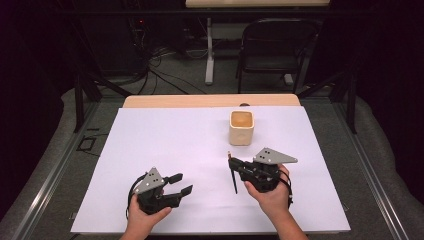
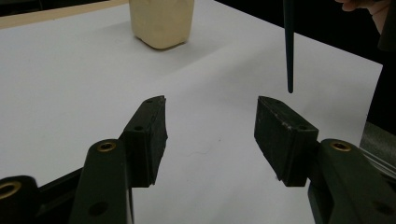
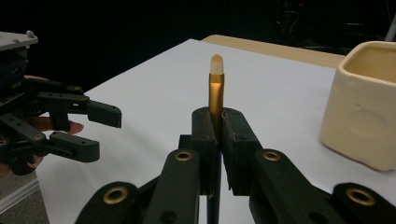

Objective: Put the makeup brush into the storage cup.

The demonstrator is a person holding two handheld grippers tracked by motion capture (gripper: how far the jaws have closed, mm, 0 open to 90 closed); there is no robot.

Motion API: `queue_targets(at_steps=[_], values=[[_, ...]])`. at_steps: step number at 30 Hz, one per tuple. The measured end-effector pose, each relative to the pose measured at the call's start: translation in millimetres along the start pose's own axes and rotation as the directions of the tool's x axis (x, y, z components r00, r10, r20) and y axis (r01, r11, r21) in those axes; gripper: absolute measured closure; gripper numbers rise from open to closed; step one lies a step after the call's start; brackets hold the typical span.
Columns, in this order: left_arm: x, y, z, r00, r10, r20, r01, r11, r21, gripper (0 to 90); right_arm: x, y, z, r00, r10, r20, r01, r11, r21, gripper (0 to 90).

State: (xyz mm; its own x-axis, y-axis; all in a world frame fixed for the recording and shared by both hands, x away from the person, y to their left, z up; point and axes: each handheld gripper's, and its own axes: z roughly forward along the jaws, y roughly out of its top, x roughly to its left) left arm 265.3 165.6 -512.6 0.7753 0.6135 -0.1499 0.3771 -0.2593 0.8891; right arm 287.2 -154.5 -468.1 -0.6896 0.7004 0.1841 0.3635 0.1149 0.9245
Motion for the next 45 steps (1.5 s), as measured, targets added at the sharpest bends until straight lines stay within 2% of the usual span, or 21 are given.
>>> queue_targets(at_steps=[2,9,12,15,18,23,27,34,45], values=[[-0.4,1.6,0.8,1.0000,0.001,0.002,-0.001,1.0000,-0.001,43.9,1.6,-0.2,0.4,1.0000,-0.002,-0.004,0.002,1.000,0.004,83.8],[-6.3,10.4,8.3,0.9996,-0.007,0.028,0.007,0.9999,-0.012,44.3,6.3,1.8,-0.8,0.9998,-0.015,-0.009,0.014,0.999,-0.035,83.8],[-9.4,15.6,12.5,0.9989,-0.018,0.043,0.019,0.9996,-0.021,45.6,7.9,2.8,-2.4,0.9998,-0.018,-0.009,0.018,0.999,-0.045,83.8],[-11.5,20.0,17.4,0.9961,-0.050,0.073,0.052,0.9982,-0.031,46.8,8.9,3.2,-2.6,0.9997,-0.025,-0.009,0.024,0.998,-0.052,83.8],[-13.2,23.2,21.3,0.9939,-0.063,0.091,0.067,0.9971,-0.037,48.5,10.1,3.1,-2.3,0.9995,-0.032,-0.006,0.032,0.997,-0.070,83.8],[-19.2,29.8,28.4,0.9911,-0.055,0.121,0.061,0.9968,-0.052,51.1,12.5,2.8,-3.2,0.9996,-0.027,-0.004,0.026,0.995,-0.096,83.8],[-24.1,33.2,34.2,0.9890,-0.043,0.142,0.050,0.9977,-0.046,51.8,13.1,2.2,-4.2,0.9999,-0.017,-0.003,0.016,0.994,-0.112,83.8],[-30.5,36.9,42.5,0.9867,-0.037,0.159,0.044,0.9979,-0.046,54.3,13.8,-1.4,-2.5,0.9999,-0.016,0.006,0.016,0.992,-0.129,83.9],[-37.6,40.8,52.9,0.9810,-0.053,0.186,0.064,0.9967,-0.051,57.1,15.8,0.3,-3.0,0.9998,-0.016,0.010,0.017,0.989,-0.149,83.9]])
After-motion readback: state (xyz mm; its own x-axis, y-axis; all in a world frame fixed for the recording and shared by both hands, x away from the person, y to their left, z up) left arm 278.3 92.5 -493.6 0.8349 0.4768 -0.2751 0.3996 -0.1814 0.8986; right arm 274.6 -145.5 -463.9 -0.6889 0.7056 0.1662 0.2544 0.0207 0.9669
